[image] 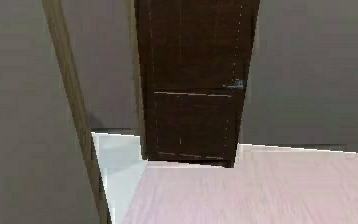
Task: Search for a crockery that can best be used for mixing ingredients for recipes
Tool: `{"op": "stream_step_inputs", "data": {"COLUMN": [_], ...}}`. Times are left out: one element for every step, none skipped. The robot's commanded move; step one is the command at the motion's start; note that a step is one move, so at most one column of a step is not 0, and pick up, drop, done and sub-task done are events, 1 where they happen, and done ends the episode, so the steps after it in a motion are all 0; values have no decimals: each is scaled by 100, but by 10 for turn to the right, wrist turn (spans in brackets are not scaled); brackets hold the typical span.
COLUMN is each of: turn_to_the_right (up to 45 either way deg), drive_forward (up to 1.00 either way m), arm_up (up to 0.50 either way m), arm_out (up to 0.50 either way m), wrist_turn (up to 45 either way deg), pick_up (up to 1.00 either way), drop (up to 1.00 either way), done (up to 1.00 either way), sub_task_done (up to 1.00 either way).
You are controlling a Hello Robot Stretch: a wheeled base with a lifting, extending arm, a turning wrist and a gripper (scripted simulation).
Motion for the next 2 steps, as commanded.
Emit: {"op": "stream_step_inputs", "data": {"turn_to_the_right": [0,30], "drive_forward": [100,0], "arm_up": [0,0], "arm_out": [0,0], "wrist_turn": [0,0], "pick_up": [0,0], "drop": [0,0], "done": [0,0], "sub_task_done": [0,0]}}
